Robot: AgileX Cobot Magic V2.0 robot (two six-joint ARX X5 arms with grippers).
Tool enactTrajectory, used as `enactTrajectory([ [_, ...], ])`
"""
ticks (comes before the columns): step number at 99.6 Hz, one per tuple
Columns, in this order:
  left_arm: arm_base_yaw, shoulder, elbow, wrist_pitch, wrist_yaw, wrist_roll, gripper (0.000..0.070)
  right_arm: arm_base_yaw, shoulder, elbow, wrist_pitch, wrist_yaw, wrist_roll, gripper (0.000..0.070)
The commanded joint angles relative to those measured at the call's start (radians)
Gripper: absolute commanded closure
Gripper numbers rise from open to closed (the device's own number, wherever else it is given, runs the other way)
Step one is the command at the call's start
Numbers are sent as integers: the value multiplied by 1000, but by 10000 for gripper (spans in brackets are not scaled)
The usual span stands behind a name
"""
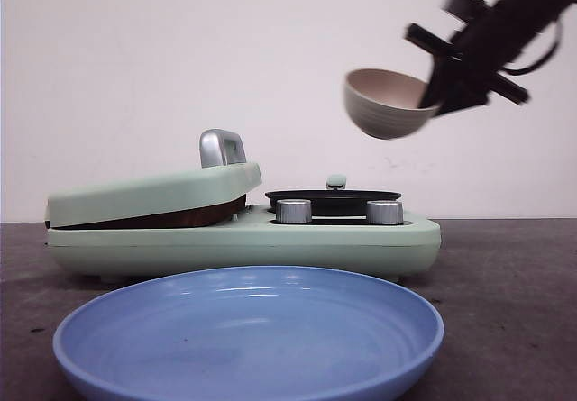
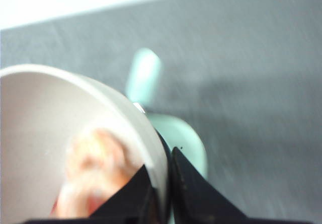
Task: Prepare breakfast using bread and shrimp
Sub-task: 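Lift the shrimp bowl with the right gripper over the frying pan, then tilt the bowl with the right gripper to pour shrimp into the pan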
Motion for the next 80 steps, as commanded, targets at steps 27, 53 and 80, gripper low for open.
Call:
enactTrajectory([
  [27, -5, 6, 5, 11, 1, -2, 390, 161, 18, 21, 171, 275, -343, 695],
  [53, -5, 6, 5, 9, 2, -1, 390, 195, 38, -51, 420, 365, -464, 695],
  [80, -5, 6, 5, -69, 1, -1, 390, 193, 40, -288, 867, 370, -469, 695],
])
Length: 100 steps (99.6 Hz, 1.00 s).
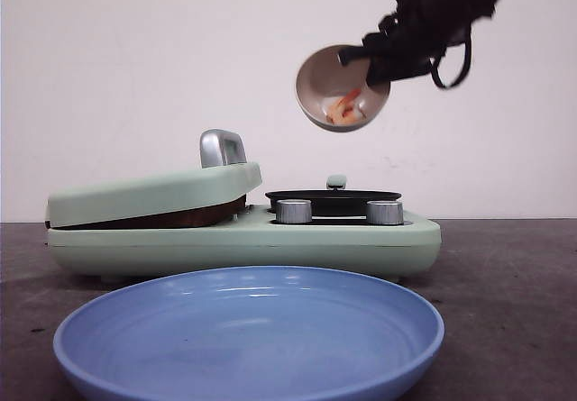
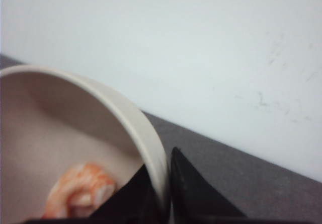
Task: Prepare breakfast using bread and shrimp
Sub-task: 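Tilt the bowl with the right gripper to pour shrimp into the pan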
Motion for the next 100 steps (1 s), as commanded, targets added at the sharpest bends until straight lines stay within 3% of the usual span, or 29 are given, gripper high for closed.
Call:
enactTrajectory([
  [1, -5, 6, 5, -11, 2, -1, 390, 6, 23, -22, 117, 1, -12, 695],
  [12, -5, 6, 5, -33, 1, -1, 390, 6, 57, -61, 254, 1, -44, 695],
  [33, -5, 5, 5, -9, 1, 0, 390, 8, 135, -62, 354, 2, -99, 695],
  [82, -5, 5, 5, 2, 1, 24, 390, 61, 182, -62, 490, 166, -496, 695],
  [100, -5, 5, 5, 4, 1, 26, 390, 111, 182, -62, 556, 214, -578, 695],
])
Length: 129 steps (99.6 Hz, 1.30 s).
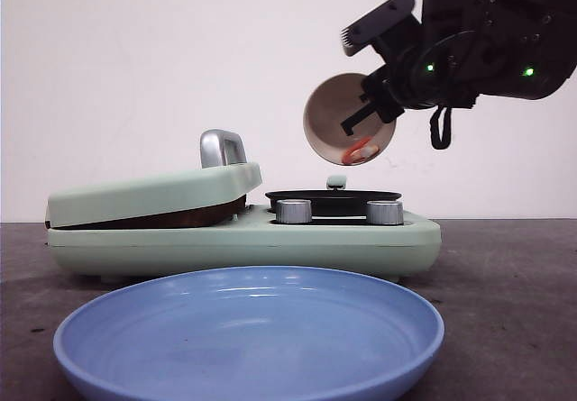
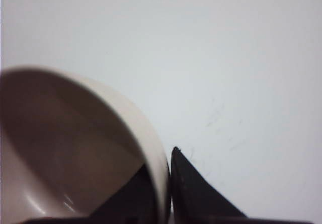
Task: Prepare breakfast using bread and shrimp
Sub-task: 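Tilt the bowl with the right gripper to pour shrimp into the pan, then carry the empty bowl back with the right gripper beside the pan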
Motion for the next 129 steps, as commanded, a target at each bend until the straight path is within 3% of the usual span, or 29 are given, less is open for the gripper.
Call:
enactTrajectory([
  [1, -5, 5, 5, 16, 1, 13, 390, 21, 18, 12, 53, 6, -51, 695],
  [16, -5, 5, 5, 16, 1, 21, 390, 34, 18, 12, 125, 60, -78, 695],
  [42, -5, 5, 5, 16, 1, 34, 390, 37, 18, 12, 119, 84, -98, 695],
  [75, -5, 5, 5, 16, 2, 34, 390, 37, -14, 13, 69, 175, 133, 694],
  [85, -5, 5, 5, 16, 2, 31, 390, 32, -81, 19, -87, 188, 232, 694],
  [101, -5, 5, 5, 16, 11, 31, 390, -9, -224, 73, -479, 169, 492, 694],
  [111, -5, 5, 5, 17, 18, 31, 390, -54, -300, 138, -753, 103, 627, 694],
  [129, -5, 5, 5, 27, 21, 30, 390, -161, -370, 281, -1179, -40, 782, 694],
])
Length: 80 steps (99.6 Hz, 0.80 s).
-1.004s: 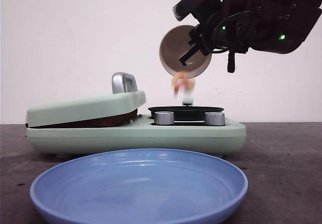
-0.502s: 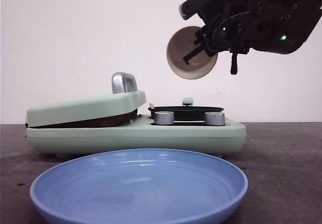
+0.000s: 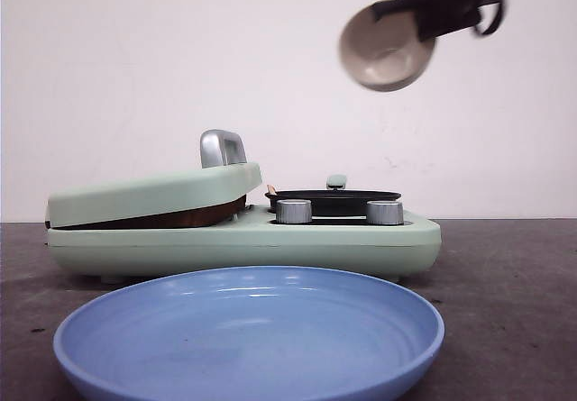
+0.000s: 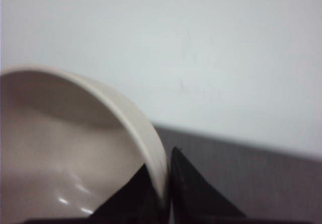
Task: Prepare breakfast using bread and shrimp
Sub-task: 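Carry the empty bowl back with the right gripper beside the pan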
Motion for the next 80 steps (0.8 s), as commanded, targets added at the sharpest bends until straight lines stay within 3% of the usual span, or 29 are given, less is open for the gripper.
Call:
enactTrajectory([
  [1, -5, 5, 5, 24, 2, 11, 390, -33, 7, 61, -164, -51, 135, 694],
  [17, -5, 5, 5, 98, 3, 8, 390, -156, 6, 177, -456, -229, 219, 694],
  [49, -5, 77, 5, 197, 33, -14, 390, -359, 60, 186, -676, -462, 228, 694],
  [80, -5, 187, 5, 274, 58, -14, 390, -411, 225, 185, -702, -510, 219, 694],
])
